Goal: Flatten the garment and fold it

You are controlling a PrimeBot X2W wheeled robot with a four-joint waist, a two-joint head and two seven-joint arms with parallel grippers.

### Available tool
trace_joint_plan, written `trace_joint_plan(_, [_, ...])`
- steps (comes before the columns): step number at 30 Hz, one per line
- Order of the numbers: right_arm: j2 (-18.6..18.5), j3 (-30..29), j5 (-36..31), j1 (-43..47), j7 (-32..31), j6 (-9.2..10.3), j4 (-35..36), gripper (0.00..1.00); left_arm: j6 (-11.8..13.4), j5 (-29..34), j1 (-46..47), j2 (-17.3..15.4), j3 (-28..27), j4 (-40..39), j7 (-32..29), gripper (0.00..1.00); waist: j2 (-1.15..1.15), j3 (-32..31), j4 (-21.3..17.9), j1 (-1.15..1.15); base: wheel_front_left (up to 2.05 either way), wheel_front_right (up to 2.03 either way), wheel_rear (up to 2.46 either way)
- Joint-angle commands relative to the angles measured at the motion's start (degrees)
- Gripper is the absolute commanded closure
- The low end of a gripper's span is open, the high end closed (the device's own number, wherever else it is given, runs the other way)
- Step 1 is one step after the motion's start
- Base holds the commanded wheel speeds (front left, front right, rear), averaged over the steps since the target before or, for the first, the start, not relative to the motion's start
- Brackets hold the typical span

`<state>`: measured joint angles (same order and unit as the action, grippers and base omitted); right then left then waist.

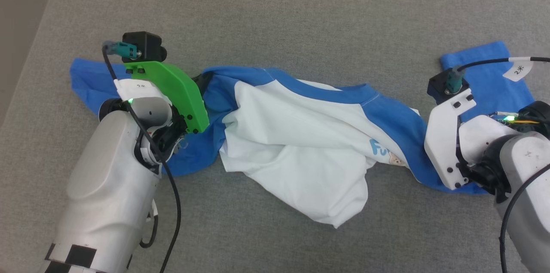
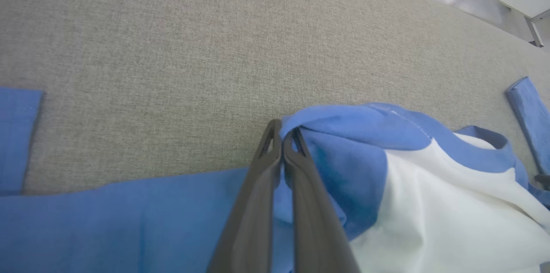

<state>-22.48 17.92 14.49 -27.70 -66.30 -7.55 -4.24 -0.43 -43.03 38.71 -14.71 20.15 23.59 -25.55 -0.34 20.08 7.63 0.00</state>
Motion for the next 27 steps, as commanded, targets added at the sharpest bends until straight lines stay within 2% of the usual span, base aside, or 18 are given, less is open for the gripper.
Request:
trace_joint_plan(1, [-0.1, 1.2, 0.9, 1.2, -1.3, 0.06, -1.1, 0.0, -0.2, -0.1, 0.5, 0.0, 0.1, -0.1, 0.4, 1.0, 0.34, 0.2, -0.2, 0.0, 0.0, 0.0, 0.0])
trace_joint_plan(2, [-0.2, 1.3, 1.2, 1.2, -1.4, 0.06, -1.0, 0.22, -0.2, -0.2, 0.6, 0.0, 0.1, -0.1, 0.5, 1.0, 0.34, 0.3, -0.3, 0.0, 0.0, 0.0, 0.0])
trace_joint_plan(3, [-0.2, 1.4, 1.5, 1.1, -1.0, 0.06, -0.8, 0.82, -0.2, -0.1, 0.6, -0.1, 0.1, -0.1, 0.5, 1.0, 0.34, 0.3, -0.4, 0.0, 0.0, 0.0, 0.0])
trace_joint_plan(4, [0.0, 1.3, 2.0, 1.1, -0.4, 0.06, -0.7, 1.0, -0.3, -0.1, 0.6, -0.1, 0.2, -0.1, 0.5, 1.0, 0.34, 0.4, -0.6, 0.0, 0.0, 0.0, 0.0])
trace_joint_plan(13, [2.1, -4.0, 2.4, -0.8, 8.8, 0.06, -0.1, 1.0, -0.5, -0.3, 0.7, -0.8, -0.4, -0.4, 2.1, 1.0, 0.34, -1.5, -2.0, 0.0, 0.0, 0.0, 0.0])
trace_joint_plan(21, [4.2, -10.8, 2.9, -1.3, 18.2, 0.06, 2.5, 1.0, -1.4, -1.3, 1.5, -1.0, -1.9, -3.4, 4.7, 1.0, 0.34, -6.6, -3.7, 0.0, 0.0, 0.0, 0.0])
trace_joint_plan(27, [5.0, -13.8, 3.2, -1.9, 22.5, 0.06, 5.5, 1.0, -1.4, -1.1, 3.4, -1.3, -2.8, -6.8, 6.6, 1.0, 0.34, -10.7, -5.2, 0.0, 0.0, 0.0, 0.0])
